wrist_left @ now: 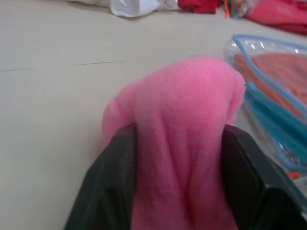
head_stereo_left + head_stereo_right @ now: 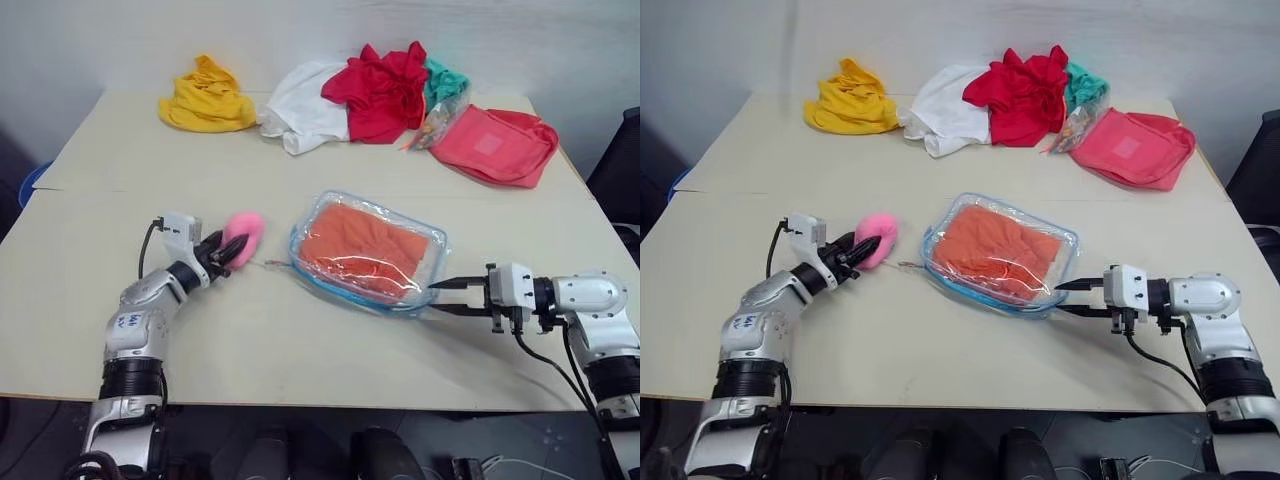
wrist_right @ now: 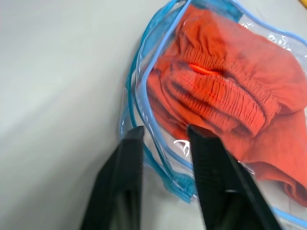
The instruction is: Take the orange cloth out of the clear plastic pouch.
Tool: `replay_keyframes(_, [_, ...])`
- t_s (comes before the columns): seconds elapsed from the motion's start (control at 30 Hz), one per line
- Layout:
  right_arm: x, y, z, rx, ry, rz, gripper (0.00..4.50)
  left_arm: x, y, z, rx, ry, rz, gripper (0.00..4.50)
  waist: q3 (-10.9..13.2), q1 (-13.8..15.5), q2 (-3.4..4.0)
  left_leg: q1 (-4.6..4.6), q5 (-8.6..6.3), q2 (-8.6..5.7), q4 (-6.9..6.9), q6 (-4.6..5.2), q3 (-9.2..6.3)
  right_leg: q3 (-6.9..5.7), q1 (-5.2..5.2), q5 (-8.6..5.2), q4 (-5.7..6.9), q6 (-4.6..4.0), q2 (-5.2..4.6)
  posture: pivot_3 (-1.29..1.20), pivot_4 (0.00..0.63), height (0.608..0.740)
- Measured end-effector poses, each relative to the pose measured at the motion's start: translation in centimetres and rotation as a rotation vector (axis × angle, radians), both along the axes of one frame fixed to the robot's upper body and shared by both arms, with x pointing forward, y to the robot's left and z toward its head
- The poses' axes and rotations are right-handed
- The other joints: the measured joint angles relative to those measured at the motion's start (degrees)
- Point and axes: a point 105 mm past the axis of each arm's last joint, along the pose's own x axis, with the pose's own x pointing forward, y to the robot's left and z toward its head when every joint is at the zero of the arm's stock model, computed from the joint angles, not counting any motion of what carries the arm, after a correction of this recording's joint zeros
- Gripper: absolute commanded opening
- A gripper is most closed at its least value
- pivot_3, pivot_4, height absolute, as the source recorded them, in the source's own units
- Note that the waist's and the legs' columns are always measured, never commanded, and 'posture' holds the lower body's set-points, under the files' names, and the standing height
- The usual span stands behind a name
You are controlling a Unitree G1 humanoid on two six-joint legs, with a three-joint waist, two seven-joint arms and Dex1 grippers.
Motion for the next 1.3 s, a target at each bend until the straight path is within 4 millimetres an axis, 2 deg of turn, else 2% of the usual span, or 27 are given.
replay_keyframes(0.1, [-1.3,-0.5,-0.4,0.023,0.066,-0.033,3.78,-0.6,0.8,0.6,0.060,-0.040,-0.039,3.00,0.00,0.17,0.00,-0.04,0.00,-0.01,0.00,0.00,-0.01,-0.01,0.01,0.00,-0.06,0.00,-0.03,0.00,0.150,0.740])
replay_keyframes(0.17, [-2.3,-0.4,-0.3,0.059,0.097,-0.053,4.45,-1.0,1.2,0.8,0.088,-0.053,-0.062,3.36,0.00,0.32,0.00,-0.08,-0.01,-0.01,0.00,0.00,-0.05,-0.03,0.01,0.00,-0.10,0.00,-0.05,0.00,0.150,0.740])
replay_keyframes(0.23, [-3.4,-0.7,-0.2,0.094,0.124,-0.093,4.50,-1.7,1.3,1.6,0.118,-0.112,-0.136,3.86,0.01,0.36,0.00,-0.14,-0.02,-0.01,-0.02,-0.02,-0.08,-0.05,-0.03,0.00,-0.15,0.00,-0.04,0.00,0.150,0.740])
replay_keyframes(0.3, [-4.6,-0.9,0.1,0.143,0.147,-0.149,4.50,-2.7,1.1,3.7,0.185,-0.238,-0.240,4.48,0.01,0.46,-0.01,-0.20,-0.05,0.00,-0.02,-0.07,-0.16,-0.13,-0.03,0.00,-0.25,-0.01,-0.03,0.00,0.150,0.740])
replay_keyframes(0.4, [-5.8,-0.5,0.7,0.179,0.150,-0.197,4.50,-3.4,0.0,7.1,0.350,-0.419,-0.376,4.48,0.01,0.49,0.00,-0.15,-0.05,-0.02,-0.03,-0.06,-0.15,-0.14,0.06,0.01,-0.28,-0.01,-0.02,0.00,0.150,0.740])
replay_keyframes(0.47, [-6.4,0.1,1.0,0.203,0.147,-0.214,4.50,-3.6,-1.5,7.6,0.451,-0.479,-0.474,4.48,-0.01,0.60,0.03,-0.12,-0.06,-0.05,-0.04,-0.05,-0.14,-0.13,0.11,0.01,-0.29,-0.01,-0.03,0.00,0.150,0.740])
replay_keyframes(0.53, [-7.0,0.8,0.9,0.232,0.155,-0.227,4.50,-3.8,-3.6,6.7,0.547,-0.502,-0.605,4.48,0.00,0.70,0.03,-0.13,-0.06,-0.06,-0.04,-0.04,-0.14,-0.13,0.10,0.01,-0.29,-0.01,0.00,0.00,0.150,0.740])
replay_keyframes(0.63, [-7.7,1.7,1.0,0.256,0.163,-0.247,4.50,-4.0,-6.8,4.4,0.686,-0.520,-0.820,4.48,0.00,0.94,0.02,-0.14,-0.06,-0.06,-0.04,-0.03,-0.09,-0.11,0.07,0.01,-0.27,-0.01,0.03,0.00,0.150,0.740])
replay_keyframes(0.83, [-8.9,3.4,0.8,0.279,0.191,-0.237,4.50,-2.5,-12.2,1.4,0.831,-0.595,-1.011,4.48,0.06,1.46,-0.08,-0.17,-0.08,-0.07,-0.01,0.05,0.07,-0.07,-0.06,0.01,-0.17,0.00,0.07,0.00,0.150,0.740])
replay_keyframes(1.07, [-9.3,3.2,0.2,0.267,0.217,-0.247,4.50,-1.2,-14.7,1.3,0.787,-0.613,-0.997,4.48,0.13,1.45,-0.20,-0.16,-0.07,-0.05,0.04,0.06,0.20,-0.11,-0.20,0.01,0.04,0.00,0.07,0.00,0.150,0.740])
replay_keyframes(1.27, [-9.4,3.1,0.1,0.259,0.219,-0.250,4.50,-0.4,-14.8,1.7,0.753,-0.600,-0.946,4.48,0.13,1.51,-0.21,-0.17,-0.07,-0.06,0.05,0.06,0.18,-0.09,-0.19,0.01,0.05,0.00,0.06,0.00,0.150,0.740])
replay_keyframes(1.3, [-9.5,3.1,0.0,0.259,0.222,-0.252,4.50,-0.3,-15.0,2.0,0.710,-0.595,-0.931,4.29,0.13,1.53,-0.20,-0.17,-0.07,-0.06,0.05,0.07,0.19,-0.09,-0.19,0.01,0.06,0.00,0.06,0.00,0.150,0.740])
